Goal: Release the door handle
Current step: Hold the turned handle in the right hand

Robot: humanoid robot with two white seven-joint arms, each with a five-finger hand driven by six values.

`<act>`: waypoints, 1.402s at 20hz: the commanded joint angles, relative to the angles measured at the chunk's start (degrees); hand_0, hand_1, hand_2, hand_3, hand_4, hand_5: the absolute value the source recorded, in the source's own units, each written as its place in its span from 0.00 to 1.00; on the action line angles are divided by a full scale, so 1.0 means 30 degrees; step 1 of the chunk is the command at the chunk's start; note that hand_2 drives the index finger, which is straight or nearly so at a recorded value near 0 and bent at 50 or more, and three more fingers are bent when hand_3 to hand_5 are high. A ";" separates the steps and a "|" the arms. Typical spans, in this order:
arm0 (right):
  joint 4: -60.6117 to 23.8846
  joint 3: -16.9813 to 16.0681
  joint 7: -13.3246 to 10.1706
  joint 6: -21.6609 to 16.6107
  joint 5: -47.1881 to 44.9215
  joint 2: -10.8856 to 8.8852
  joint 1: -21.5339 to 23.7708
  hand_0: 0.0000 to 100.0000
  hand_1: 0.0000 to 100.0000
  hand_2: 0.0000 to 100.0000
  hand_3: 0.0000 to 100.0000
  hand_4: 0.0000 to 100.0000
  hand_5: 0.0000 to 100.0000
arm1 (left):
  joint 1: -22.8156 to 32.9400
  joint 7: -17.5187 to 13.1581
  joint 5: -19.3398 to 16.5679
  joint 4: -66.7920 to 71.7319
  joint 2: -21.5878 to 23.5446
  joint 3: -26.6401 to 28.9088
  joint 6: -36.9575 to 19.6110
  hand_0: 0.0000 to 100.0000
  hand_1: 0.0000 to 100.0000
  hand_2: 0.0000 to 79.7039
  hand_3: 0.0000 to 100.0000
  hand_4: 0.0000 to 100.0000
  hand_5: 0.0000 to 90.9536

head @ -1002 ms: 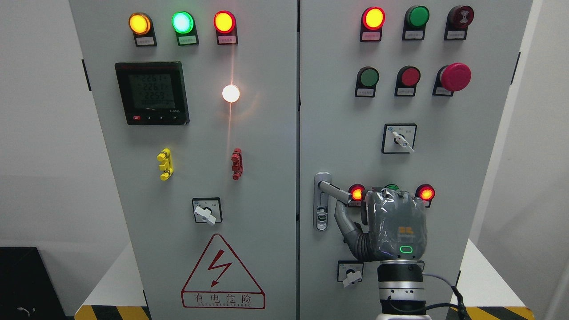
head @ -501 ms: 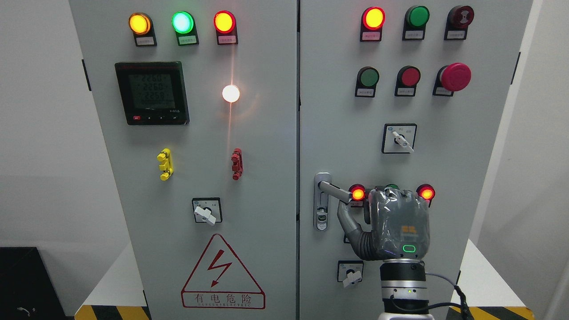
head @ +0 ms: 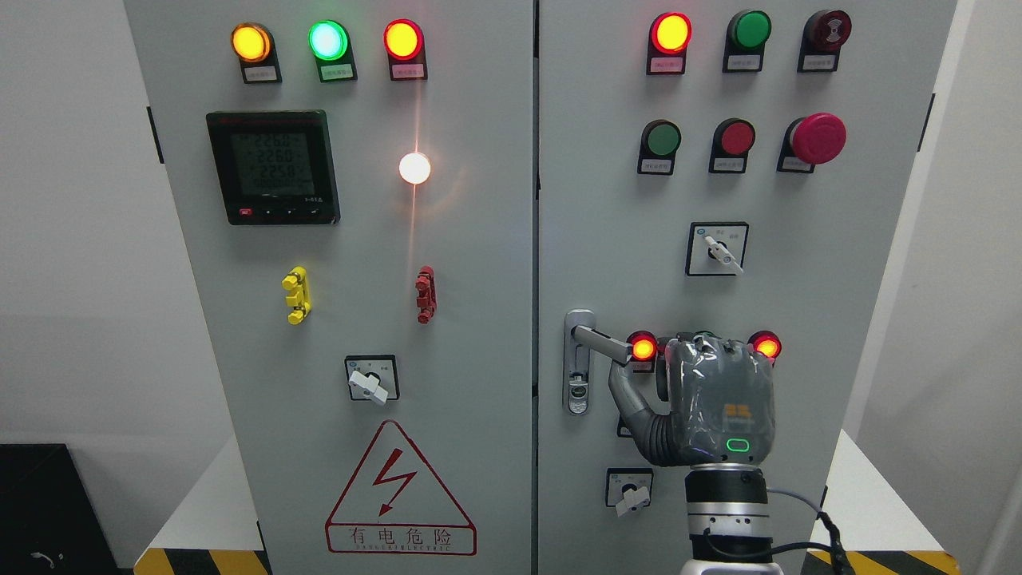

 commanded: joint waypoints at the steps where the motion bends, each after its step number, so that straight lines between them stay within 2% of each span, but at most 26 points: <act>1: -0.0006 -0.0043 0.0013 -0.0040 -0.0020 0.0003 -0.0015 0.53 0.34 1.00 1.00 1.00 1.00 | -0.0001 -0.0014 0.0000 0.0000 0.0000 0.0000 -0.0016 0.12 0.56 0.00 0.00 0.00 0.00; 28: -0.0094 -0.0072 0.0071 -0.0069 -0.0079 0.0032 0.0015 0.55 0.28 1.00 1.00 1.00 1.00 | -0.0001 -0.0014 0.0000 0.0000 0.0000 0.0000 0.0013 0.12 0.56 0.00 0.00 0.00 0.00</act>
